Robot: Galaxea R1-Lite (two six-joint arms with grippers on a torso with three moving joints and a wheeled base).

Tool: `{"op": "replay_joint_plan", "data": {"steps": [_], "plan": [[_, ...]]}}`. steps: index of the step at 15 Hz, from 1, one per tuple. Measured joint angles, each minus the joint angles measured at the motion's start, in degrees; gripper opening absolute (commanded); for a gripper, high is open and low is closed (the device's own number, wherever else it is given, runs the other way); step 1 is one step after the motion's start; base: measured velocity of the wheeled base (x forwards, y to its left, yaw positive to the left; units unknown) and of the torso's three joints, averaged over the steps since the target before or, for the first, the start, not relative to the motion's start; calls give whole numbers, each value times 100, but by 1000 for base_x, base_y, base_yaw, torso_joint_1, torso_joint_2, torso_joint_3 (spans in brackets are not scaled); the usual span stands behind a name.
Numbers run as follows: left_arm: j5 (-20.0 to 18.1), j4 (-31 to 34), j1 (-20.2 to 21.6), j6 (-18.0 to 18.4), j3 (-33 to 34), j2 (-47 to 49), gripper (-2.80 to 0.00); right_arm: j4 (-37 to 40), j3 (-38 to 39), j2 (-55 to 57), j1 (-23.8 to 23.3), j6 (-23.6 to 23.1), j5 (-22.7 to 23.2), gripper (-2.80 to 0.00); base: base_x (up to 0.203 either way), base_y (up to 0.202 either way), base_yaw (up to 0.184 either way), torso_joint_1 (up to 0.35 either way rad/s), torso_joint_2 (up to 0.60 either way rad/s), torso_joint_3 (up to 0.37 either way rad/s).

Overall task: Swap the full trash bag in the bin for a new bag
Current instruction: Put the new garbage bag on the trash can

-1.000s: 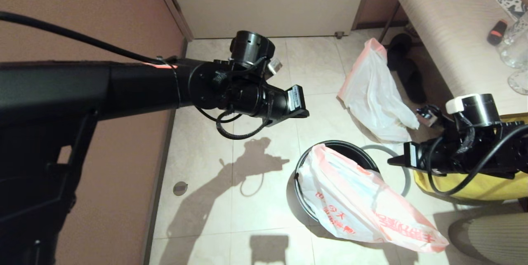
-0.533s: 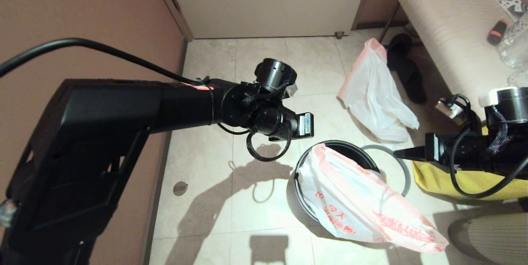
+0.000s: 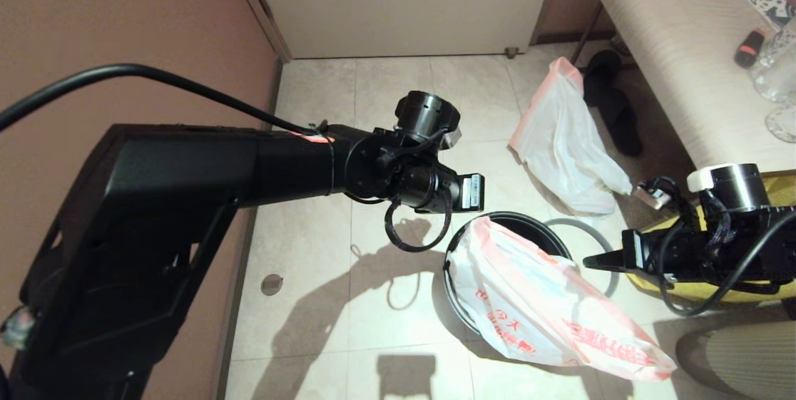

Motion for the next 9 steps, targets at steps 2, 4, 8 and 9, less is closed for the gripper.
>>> {"op": "replay_joint_plan", "data": {"steps": [2,4,8,9], "plan": [[61,37,-6,11,0,-85,-280,-324,-156,76,157,-4,-3,-280,0,0,0,0,0,0],[124,113,12,-14,11,-225,-280,-452,-550,80,411,-67,-208,-280,0,0,0,0,0,0],[83,63,-90,30,29,-291,-280,-366,-406,-32,499,-126,-427,-280,0,0,0,0,0,0],[94,66,-158,26,27,-253,-280,-381,-354,-13,495,-128,-430,-280,0,0,0,0,0,0]]}}
